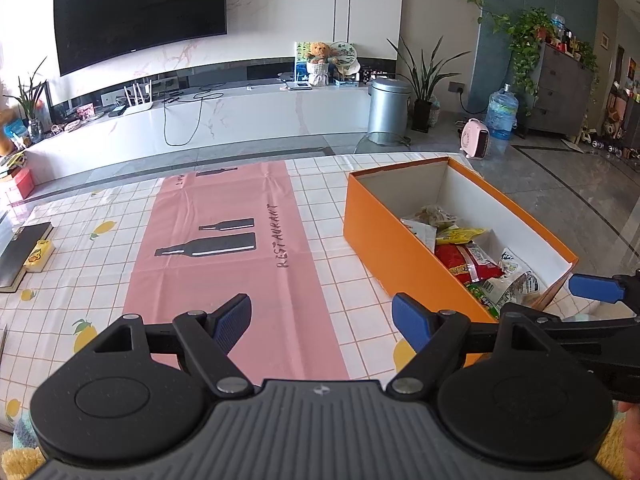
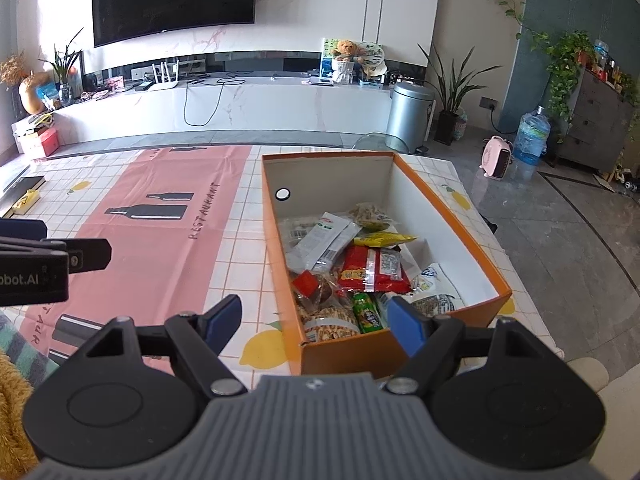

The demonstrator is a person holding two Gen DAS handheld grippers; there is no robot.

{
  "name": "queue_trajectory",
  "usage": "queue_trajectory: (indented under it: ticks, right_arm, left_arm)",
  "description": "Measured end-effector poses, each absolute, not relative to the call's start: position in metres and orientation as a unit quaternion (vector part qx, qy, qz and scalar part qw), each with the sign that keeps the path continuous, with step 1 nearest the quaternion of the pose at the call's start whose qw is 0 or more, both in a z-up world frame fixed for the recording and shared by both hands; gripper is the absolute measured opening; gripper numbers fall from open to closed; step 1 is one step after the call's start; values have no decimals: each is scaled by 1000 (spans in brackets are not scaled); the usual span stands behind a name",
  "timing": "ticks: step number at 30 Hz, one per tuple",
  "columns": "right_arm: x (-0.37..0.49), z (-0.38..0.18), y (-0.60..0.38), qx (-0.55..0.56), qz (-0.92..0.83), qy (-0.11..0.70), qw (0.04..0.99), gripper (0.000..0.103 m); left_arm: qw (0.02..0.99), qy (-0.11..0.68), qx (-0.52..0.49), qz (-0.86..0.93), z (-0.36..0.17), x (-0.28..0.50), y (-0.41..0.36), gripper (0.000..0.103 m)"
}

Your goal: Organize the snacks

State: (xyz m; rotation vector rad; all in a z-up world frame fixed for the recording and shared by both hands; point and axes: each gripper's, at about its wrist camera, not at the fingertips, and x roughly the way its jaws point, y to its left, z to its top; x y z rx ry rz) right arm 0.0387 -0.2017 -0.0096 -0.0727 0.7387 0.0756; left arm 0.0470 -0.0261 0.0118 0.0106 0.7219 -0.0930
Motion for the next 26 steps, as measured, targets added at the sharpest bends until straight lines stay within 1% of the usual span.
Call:
queue_trajectory:
  ticks: [10, 26]
  right_arm:
    - [32, -8, -201, -37, 29, 362, 931, 78]
    - [36, -6, -182, -54, 68, 359, 929, 78]
  left_arm:
    - [934, 351, 4, -59, 12, 46, -29, 94]
    - [942, 334, -16, -21, 17, 36, -11, 94]
